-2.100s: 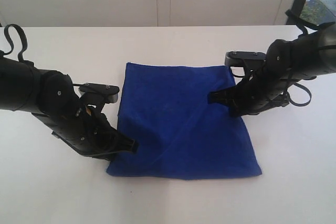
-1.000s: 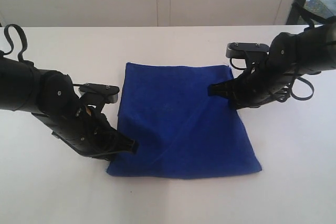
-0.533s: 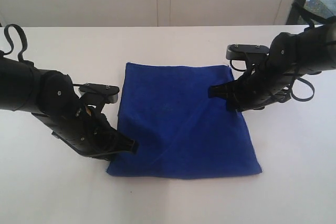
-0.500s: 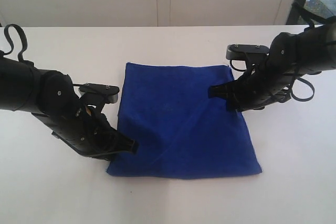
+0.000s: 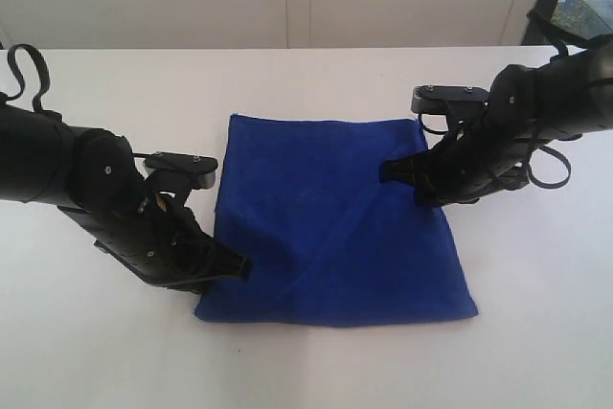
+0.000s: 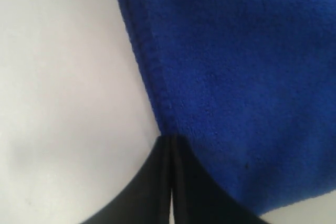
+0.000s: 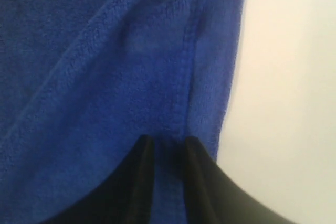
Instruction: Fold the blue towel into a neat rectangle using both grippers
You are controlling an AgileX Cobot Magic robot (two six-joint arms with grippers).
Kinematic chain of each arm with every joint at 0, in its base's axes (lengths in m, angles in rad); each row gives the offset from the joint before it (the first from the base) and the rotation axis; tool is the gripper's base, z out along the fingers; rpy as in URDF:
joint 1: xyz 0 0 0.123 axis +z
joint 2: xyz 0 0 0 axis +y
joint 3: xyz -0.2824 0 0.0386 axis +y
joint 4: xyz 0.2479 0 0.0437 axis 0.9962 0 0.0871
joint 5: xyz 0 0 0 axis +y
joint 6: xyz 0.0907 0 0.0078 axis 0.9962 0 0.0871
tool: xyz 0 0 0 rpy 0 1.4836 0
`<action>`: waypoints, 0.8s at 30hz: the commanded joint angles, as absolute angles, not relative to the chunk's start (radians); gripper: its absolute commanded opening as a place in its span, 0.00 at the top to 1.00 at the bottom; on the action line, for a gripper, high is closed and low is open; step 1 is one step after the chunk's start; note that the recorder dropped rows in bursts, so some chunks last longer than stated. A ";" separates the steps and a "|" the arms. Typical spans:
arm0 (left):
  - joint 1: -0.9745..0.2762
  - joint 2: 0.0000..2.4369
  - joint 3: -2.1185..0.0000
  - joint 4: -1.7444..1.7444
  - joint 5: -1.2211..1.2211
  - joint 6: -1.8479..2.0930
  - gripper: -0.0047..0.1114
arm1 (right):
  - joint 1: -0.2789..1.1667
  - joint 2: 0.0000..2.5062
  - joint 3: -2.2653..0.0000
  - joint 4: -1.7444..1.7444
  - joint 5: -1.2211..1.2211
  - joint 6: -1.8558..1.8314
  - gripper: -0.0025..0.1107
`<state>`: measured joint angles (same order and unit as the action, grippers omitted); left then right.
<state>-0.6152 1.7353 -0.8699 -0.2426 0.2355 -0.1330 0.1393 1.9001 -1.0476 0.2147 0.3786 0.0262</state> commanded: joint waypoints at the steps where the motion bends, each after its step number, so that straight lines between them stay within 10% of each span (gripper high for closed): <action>1: -0.621 1.735 -0.873 -0.251 0.257 -0.131 0.96 | 0.139 1.873 -1.046 0.209 0.369 0.021 0.90; 19: -0.621 1.735 -0.873 -0.251 0.260 -0.131 0.96 | 0.139 1.854 -1.046 0.205 0.401 0.023 0.98; 24: -0.621 1.735 -0.873 -0.251 0.260 -0.131 0.96 | 0.139 1.854 -1.046 0.207 0.379 0.023 0.86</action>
<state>-0.6152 1.7353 -0.8699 -0.2426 0.2376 -0.1330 0.1393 1.8646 -1.0476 0.2147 0.3981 0.0262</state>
